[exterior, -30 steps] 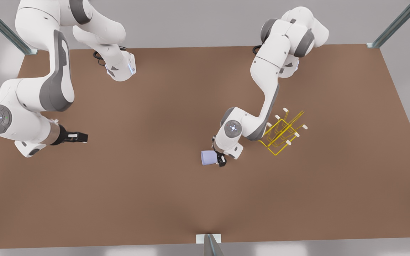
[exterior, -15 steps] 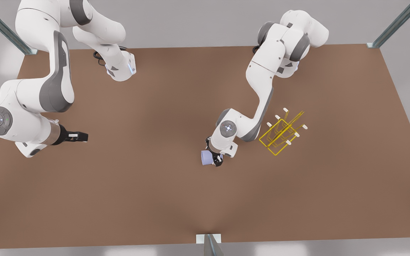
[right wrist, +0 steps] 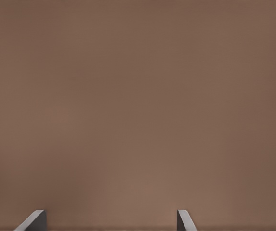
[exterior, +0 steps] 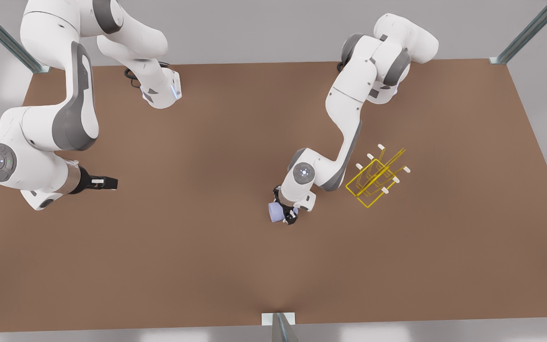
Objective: Place the cup on the cup holder
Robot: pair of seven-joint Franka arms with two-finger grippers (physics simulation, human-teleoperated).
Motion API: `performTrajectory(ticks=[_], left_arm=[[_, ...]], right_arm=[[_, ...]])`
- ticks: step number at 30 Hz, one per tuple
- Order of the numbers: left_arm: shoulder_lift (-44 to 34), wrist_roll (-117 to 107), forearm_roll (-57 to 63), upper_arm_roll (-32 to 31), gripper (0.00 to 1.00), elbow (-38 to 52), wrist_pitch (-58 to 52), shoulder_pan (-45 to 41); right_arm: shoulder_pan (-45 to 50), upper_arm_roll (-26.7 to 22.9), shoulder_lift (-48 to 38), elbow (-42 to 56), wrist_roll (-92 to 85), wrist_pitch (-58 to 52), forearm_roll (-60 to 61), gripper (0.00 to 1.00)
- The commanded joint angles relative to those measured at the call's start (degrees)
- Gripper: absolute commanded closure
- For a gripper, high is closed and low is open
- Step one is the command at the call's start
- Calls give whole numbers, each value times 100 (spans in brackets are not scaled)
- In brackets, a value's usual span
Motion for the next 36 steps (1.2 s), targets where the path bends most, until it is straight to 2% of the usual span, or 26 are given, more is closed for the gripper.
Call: performTrajectory(ticks=[1,5,7,9,11,13,15,17,20,21,22,24,25,28,33,34,36], left_arm=[[56,-130,-6,0,0,-1,193,0],[135,-130,-15,0,0,-1,263,-18],[171,-148,-41,0,17,-1,263,-18],[162,-166,-50,0,25,-1,263,-26],[136,-157,-50,0,25,-1,228,-26],[-250,-43,73,0,24,-1,27,-26],[-735,-7,486,123,24,25,-1519,0],[-814,-69,1206,597,24,569,-3418,0],[-814,-131,3913,642,23,790,-6134,-167],[-770,1,4687,957,23,729,-6741,-350],[-717,256,4811,2099,23,193,-6900,-1150],[-629,1187,4706,4928,23,-1661,-5996,-3742],[-410,1689,4406,5940,23,-2181,-5652,-4701],[-102,2603,4415,6600,23,-2190,-5749,-5115],[-111,3552,5276,6724,23,-2119,-5063,-4315],[56,3587,5277,6715,23,-2190,-5063,-4403],[179,3666,5233,6750,23,-2884,-4966,-5045]], right_arm=[[0,1,-7,3,47,-2,6,0],[18,1,-7,11,47,7,-21,0],[18,1,-7,11,64,209,-29,0],[9,1,-7,11,64,675,-21,0],[0,1,-7,11,47,912,-3,0],[0,1,-7,11,3,965,6,0],[-17,1,37,20,3,965,6,0],[-9,1,37,12,29,956,6,0],[-9,1,37,20,82,948,6,0],[-9,1,28,20,82,956,6,0],[-9,1,37,20,73,948,6,0],[-17,1,37,20,73,948,15,0],[-17,1,46,20,73,948,15,0],[-17,1,37,20,73,948,15,0],[-9,1,37,20,82,948,15,0],[-9,1,37,20,82,948,15,0],[-9,1,37,12,82,948,15,0]])
